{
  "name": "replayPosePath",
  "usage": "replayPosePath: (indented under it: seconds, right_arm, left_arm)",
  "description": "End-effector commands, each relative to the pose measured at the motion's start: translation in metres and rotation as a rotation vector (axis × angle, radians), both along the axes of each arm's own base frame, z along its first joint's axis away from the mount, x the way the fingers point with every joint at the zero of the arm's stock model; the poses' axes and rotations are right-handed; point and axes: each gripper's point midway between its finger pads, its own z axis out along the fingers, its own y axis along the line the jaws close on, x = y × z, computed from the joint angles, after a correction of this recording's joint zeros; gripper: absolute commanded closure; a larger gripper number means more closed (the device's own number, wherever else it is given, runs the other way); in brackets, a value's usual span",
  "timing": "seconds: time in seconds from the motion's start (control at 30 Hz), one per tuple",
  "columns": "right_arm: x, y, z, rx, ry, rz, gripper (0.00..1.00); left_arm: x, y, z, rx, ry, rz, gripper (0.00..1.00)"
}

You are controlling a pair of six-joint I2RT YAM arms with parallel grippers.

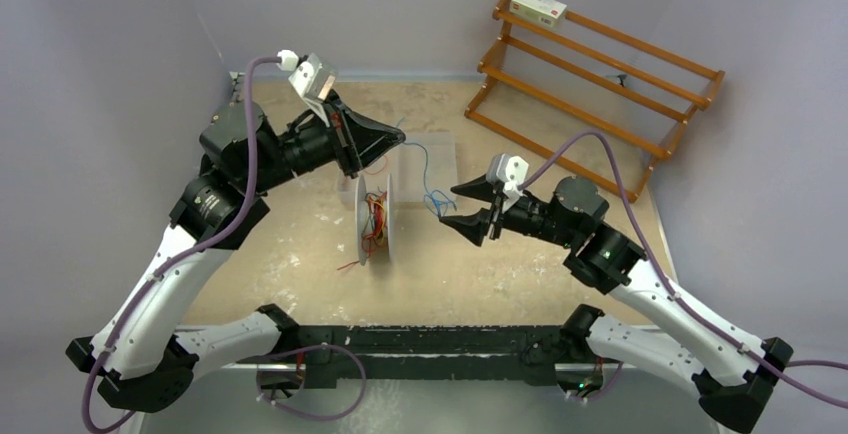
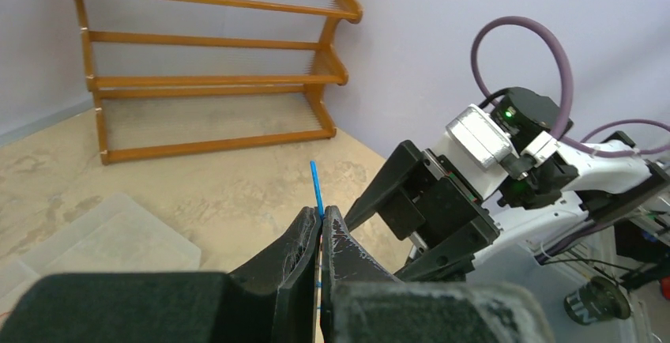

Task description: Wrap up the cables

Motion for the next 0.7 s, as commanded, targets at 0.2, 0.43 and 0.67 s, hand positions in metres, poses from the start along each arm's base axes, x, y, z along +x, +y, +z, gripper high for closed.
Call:
replayPosePath:
  seconds: [0.2,0.43,0.67]
  right_arm:
    - [-0.015,0.003,0.026,0.061,-0.101,0.102,0.4]
    - [-0.016,0.008,0.031,0.089,-0.098,0.127,0.43]
    - [-0.019,0.013,0.037,0.095,-0.085,0.159,0.54]
  left_arm:
    - [-0.032,-0.008,0.043,-0.105,-0.087,-0.161,1.0]
    - [-0.038,-0.008,0.047,-0.125,-0.091,-0.186,1.0]
    - [-0.036,-0.01,0.046,-0.127,-0.087,-0.187,1.0]
